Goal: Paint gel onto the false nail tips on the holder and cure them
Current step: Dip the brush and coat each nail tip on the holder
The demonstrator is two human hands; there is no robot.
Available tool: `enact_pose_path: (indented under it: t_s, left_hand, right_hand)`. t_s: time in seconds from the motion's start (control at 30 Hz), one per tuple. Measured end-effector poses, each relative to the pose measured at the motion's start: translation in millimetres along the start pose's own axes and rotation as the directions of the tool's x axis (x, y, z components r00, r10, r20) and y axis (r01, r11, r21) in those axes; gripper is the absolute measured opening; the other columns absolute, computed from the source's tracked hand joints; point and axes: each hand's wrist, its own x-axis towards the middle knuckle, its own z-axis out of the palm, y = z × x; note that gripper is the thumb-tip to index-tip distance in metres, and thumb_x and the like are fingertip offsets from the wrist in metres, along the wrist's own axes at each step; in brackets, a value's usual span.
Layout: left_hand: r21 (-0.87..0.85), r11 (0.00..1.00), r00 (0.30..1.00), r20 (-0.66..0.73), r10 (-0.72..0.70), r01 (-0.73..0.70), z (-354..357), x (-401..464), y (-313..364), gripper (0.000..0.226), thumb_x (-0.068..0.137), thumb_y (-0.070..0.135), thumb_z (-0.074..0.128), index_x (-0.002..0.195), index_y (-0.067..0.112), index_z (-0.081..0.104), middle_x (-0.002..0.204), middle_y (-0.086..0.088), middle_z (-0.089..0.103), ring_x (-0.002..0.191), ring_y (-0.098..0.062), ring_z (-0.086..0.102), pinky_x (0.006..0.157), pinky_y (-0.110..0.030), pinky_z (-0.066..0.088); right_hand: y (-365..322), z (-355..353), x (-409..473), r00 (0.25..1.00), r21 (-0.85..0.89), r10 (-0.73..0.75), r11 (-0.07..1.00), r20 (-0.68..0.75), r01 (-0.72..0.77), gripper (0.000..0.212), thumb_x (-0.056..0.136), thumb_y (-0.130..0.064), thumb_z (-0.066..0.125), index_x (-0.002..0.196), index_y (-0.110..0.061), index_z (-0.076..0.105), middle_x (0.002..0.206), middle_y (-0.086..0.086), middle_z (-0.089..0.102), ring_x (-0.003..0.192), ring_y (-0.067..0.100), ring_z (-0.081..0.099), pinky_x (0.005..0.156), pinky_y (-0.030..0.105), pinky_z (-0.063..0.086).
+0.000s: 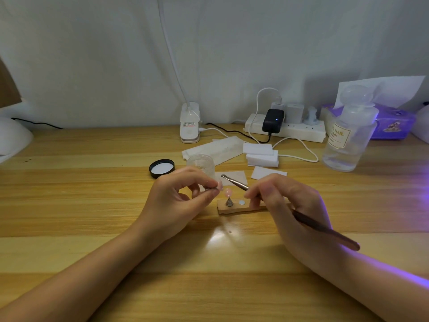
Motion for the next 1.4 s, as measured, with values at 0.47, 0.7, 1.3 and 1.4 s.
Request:
enact_pose_path:
  t_s: [0.47, 0.7, 1.3, 1.4]
  left_hand:
    - [-0.017, 1.0, 1.0, 0.004, -0.009, 0.009, -0.2, -0.6, 0.3, 0.008, 0.072, 0.024, 0.068, 0.08, 0.024, 0.07, 0.077, 0.0, 0.065, 0.062, -0.016, 0.05, 0.046, -0.021, 0.041]
    - [-0.018, 1.0, 1.0, 0.016, -0.012, 0.012, 0.4, 0.7, 0.1, 0.01, 0.071, 0.021, 0.067, 0.08, 0.023, 0.07, 0.078, 0.001, 0.066, 0.06, -0.011, 0.047, 0.047, -0.02, 0.04]
    - [-0.015, 1.0, 0.999, -0.032, 0.002, -0.003, 0.5, 0.6, -3.4, 0.016, 0.069, 0.023, 0.068, 0.084, 0.029, 0.07, 0.078, 0.007, 0.07, 0.067, -0.015, 0.056, 0.051, -0.031, 0.048]
    - [-0.018, 1.0, 1.0, -0.026, 0.003, -0.003, 0.2, 0.5, -3.9, 0.016, 0.071, 0.024, 0.067, 0.086, 0.029, 0.071, 0.082, 0.009, 0.07, 0.069, -0.013, 0.059, 0.056, -0.034, 0.052]
  right_hand:
    - [4.0, 0.5, -2.7, 0.998, -0.022, -0.057, 0.998, -0.042, 0.056, 0.045, 0.093, -0.043, 0.035, 0.068, -0.021, 0.064, 0.058, -0.004, 0.058, 0.062, 0.008, 0.057, 0.065, 0.037, 0.046]
    - [2.6, 1.4, -0.9, 0.999, -0.103, -0.028, 0.994, 0.024, 0.031, 0.04, 0.092, -0.054, 0.029, 0.076, -0.034, 0.059, 0.063, -0.013, 0.059, 0.068, 0.006, 0.058, 0.068, 0.028, 0.044]
    - [4.4, 2.0, -1.7, 0.998, -0.008, -0.042, 0.999, 0.051, 0.043, 0.049, 0.095, -0.046, 0.031, 0.075, -0.018, 0.066, 0.064, -0.007, 0.06, 0.066, 0.007, 0.058, 0.061, 0.03, 0.047]
    - [5.3, 1.6, -3.2, 0.993, 0.013, -0.079, 0.997, 0.083, 0.079, 0.056, 0.096, -0.045, 0.029, 0.072, -0.012, 0.068, 0.063, -0.005, 0.061, 0.067, 0.002, 0.058, 0.065, 0.024, 0.045]
